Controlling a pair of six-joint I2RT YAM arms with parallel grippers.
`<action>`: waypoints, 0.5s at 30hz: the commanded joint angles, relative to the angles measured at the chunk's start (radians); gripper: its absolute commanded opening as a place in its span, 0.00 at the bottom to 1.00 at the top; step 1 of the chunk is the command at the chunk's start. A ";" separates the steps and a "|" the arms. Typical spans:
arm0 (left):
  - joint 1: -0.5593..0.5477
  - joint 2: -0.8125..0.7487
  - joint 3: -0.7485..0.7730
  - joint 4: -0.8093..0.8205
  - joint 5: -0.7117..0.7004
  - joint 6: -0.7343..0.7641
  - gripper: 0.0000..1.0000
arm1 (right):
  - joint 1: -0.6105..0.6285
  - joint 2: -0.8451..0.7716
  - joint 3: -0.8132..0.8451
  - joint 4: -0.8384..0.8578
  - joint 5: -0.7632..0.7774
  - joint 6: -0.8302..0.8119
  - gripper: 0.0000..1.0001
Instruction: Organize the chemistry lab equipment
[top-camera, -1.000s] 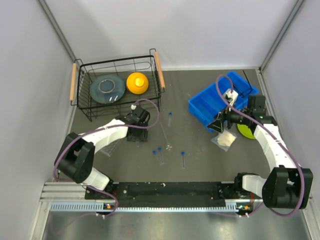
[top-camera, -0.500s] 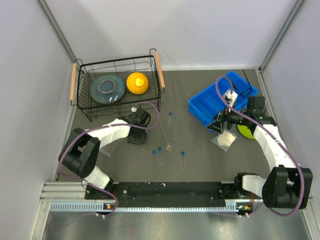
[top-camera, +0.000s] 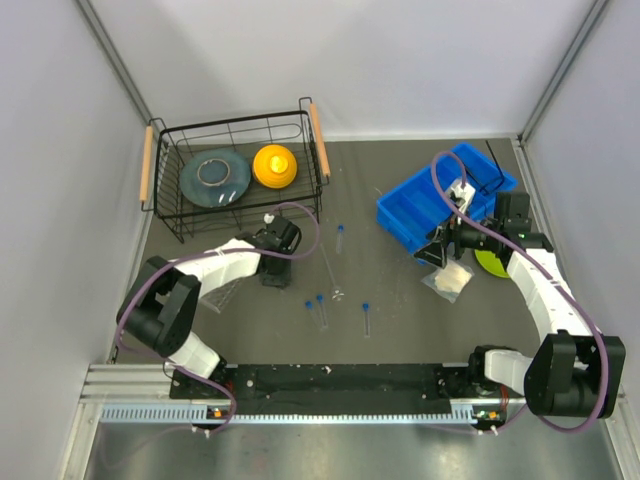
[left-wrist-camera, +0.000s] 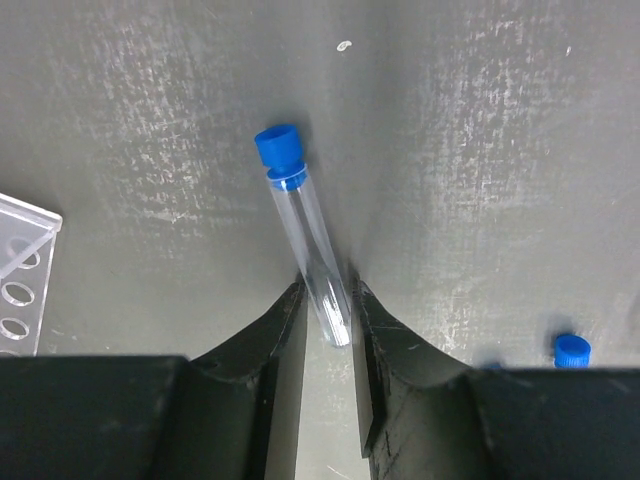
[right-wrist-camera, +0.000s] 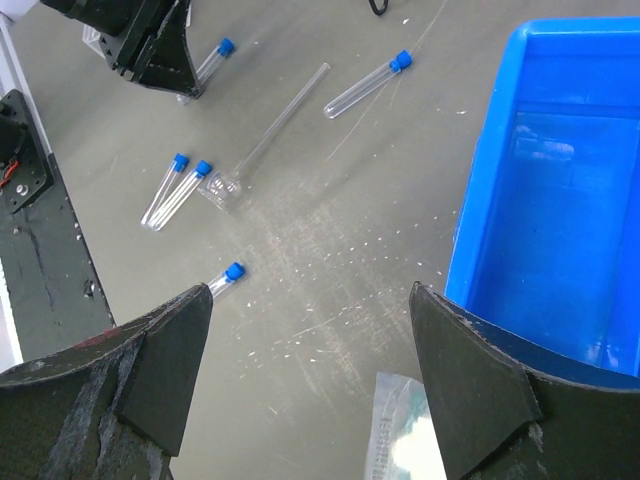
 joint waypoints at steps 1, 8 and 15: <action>0.004 0.005 -0.056 0.056 0.010 -0.010 0.27 | -0.006 -0.032 -0.004 0.020 -0.053 -0.019 0.81; -0.003 -0.080 -0.099 0.093 0.024 0.010 0.14 | -0.006 -0.035 0.014 -0.017 -0.056 -0.037 0.81; -0.022 -0.251 -0.159 0.171 0.089 0.026 0.11 | -0.003 0.003 0.080 -0.112 -0.067 -0.080 0.81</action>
